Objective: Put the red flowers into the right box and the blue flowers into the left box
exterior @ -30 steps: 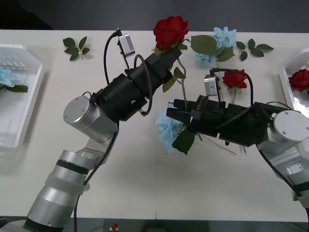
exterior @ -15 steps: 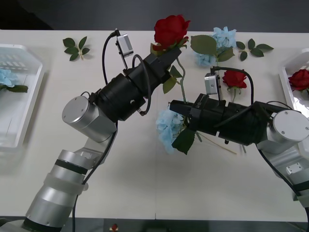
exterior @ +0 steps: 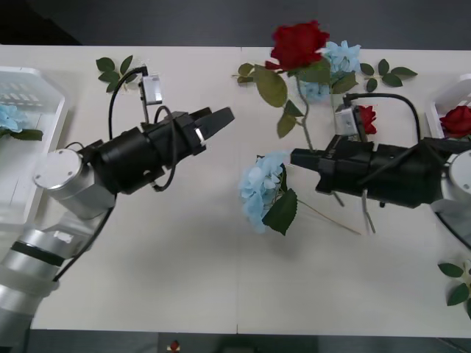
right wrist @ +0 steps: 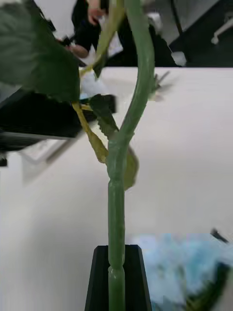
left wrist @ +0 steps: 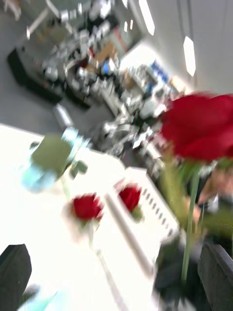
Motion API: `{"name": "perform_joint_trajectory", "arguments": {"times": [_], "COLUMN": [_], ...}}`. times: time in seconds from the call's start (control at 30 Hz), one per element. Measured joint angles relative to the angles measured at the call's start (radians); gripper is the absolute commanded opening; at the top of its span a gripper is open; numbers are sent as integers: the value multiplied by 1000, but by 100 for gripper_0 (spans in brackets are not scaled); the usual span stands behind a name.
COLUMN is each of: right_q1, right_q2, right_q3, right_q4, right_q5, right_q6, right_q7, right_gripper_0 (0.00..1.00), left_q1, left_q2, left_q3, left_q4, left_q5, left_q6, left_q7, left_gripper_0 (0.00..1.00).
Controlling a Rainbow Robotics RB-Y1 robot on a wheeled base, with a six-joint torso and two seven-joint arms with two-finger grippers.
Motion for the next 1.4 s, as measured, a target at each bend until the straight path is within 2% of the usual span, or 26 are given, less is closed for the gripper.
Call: {"name": "perform_joint_trajectory", "arguments": {"times": [0.17, 0.3, 0.5, 0.63, 0.77, 1.0, 1.4], "right_q1": [-15, -15, -14, -14, -14, -14, -15], "right_q2": [-260, -434, -579, -600, -600, -598, -488], "right_q3": [21, 20, 21, 21, 22, 42, 44], "right_q4": [20, 91, 279, 408, 506, 616, 759], "right_q5": [-3, -84, -136, -136, -98, 22, 212], "right_q6": [-16, -38, -61, -62, -103, -190, -329], "right_q7": [-199, -215, -217, -217, -217, -217, -217], "right_gripper_0": [0, 0, 0, 0, 0, 0, 1], "left_q1": [18, 18, 18, 18, 18, 18, 18], "left_q2": [170, 295, 427, 444, 443, 442, 435], "left_q3": [-2, -2, -1, 26, 60, 66, 66], "left_q4": [-1, -16, -56, -62, -64, -69, -70], "left_q5": [67, 102, 103, 103, 103, 119, 119], "left_q6": [132, 213, 267, 278, 278, 278, 278], "left_q7": [0, 0, 0, -28, -158, -158, -158], "left_gripper_0": [100, 100, 100, 100, 100, 100, 100]}}
